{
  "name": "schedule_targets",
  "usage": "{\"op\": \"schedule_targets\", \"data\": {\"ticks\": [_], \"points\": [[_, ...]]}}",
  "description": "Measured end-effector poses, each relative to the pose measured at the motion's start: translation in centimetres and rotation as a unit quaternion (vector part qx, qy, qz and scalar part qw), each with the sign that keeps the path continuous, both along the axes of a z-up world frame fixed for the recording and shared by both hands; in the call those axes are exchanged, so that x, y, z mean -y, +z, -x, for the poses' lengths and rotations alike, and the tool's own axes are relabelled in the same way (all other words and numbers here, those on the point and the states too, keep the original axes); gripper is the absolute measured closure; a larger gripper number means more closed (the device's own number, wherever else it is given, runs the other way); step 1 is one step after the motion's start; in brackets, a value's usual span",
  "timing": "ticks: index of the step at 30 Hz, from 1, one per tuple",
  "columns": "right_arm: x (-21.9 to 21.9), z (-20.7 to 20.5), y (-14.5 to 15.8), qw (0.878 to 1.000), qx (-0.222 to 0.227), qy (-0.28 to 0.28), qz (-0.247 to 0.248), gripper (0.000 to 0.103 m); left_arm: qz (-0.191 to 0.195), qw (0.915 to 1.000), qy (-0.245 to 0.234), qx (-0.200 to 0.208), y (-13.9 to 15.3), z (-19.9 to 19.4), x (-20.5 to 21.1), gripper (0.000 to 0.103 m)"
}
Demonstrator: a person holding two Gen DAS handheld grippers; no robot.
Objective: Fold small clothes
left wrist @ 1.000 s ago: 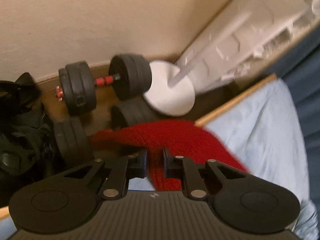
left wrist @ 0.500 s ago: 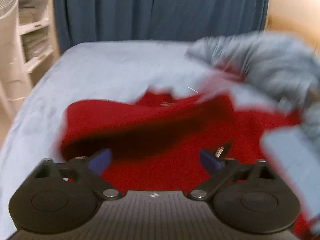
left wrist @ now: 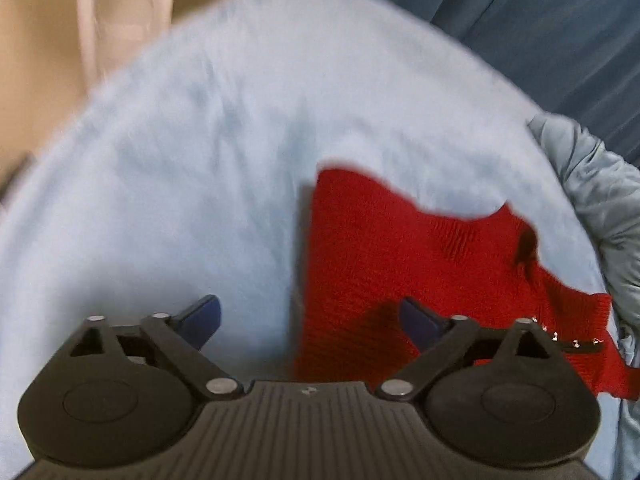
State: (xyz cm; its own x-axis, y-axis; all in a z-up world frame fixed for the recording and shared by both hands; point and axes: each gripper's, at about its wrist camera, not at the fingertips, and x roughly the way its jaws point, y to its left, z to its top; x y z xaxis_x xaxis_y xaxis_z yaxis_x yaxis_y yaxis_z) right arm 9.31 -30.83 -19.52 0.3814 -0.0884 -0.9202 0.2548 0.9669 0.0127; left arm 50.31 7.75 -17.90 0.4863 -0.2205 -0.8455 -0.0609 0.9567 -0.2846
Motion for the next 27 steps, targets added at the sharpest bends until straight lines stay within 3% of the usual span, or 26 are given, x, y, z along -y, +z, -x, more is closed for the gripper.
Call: {"op": "schedule_targets", "data": {"ticks": [1,2,3,7,9,11,13,14,16,18,21,23,27], "points": [[0.0,-0.1,0.0,1.0,0.001,0.002,0.004,0.051,0.001,0.9999,-0.012,-0.004,-1.1,-0.2,0.9,0.032],[0.0,-0.2,0.0,1.0,0.0,0.004,0.008,0.051,-0.013,0.9994,-0.03,-0.006,-1.6,-0.2,1.9,0.077],[0.0,-0.3,0.0,1.0,-0.002,0.005,0.011,0.051,-0.049,0.9982,-0.036,0.0,-1.6,0.0,2.7,0.081],[1.0,-1.1,0.1,1.0,0.015,-0.011,0.024,0.051,-0.05,0.9972,-0.003,0.055,-0.2,1.5,0.6,0.085],[1.7,-1.7,0.1,0.999,0.027,-0.019,0.022,0.051,-0.078,0.9961,-0.003,0.041,-1.5,0.9,-0.1,0.085],[3.2,-2.7,0.0,0.998,0.043,-0.033,0.009,0.051,-0.082,0.9956,-0.015,0.045,-1.8,0.9,0.0,0.082],[6.0,-4.1,0.6,0.994,0.08,-0.076,-0.003,0.051,-0.088,0.9941,-0.02,0.059,-1.6,1.2,0.7,0.066],[7.4,-4.9,0.8,0.991,0.096,-0.096,-0.009,0.051,-0.088,0.9938,-0.025,0.062,-1.6,1.4,1.0,0.036],[11.6,-7.0,1.3,0.978,0.137,-0.155,-0.017,0.051,-0.099,0.9929,-0.017,0.064,-1.5,1.9,1.5,0.003],[15.4,-9.0,1.2,0.962,0.172,-0.212,-0.033,0.051,-0.106,0.991,-0.016,0.081,-0.9,3.8,1.7,0.002],[21.0,-12.4,0.0,0.931,0.2,-0.294,-0.086,0.05,-0.109,0.9913,-0.014,0.073,0.0,5.6,1.6,0.002],[23.8,-14.7,-1.6,0.911,0.196,-0.34,-0.128,0.05,-0.105,0.9911,-0.01,0.081,0.9,8.4,1.2,0.002],[27.1,-18.0,-5.2,0.866,0.189,-0.437,-0.156,0.049,-0.098,0.9926,-0.012,0.07,2.0,13.9,0.3,0.002]]}}
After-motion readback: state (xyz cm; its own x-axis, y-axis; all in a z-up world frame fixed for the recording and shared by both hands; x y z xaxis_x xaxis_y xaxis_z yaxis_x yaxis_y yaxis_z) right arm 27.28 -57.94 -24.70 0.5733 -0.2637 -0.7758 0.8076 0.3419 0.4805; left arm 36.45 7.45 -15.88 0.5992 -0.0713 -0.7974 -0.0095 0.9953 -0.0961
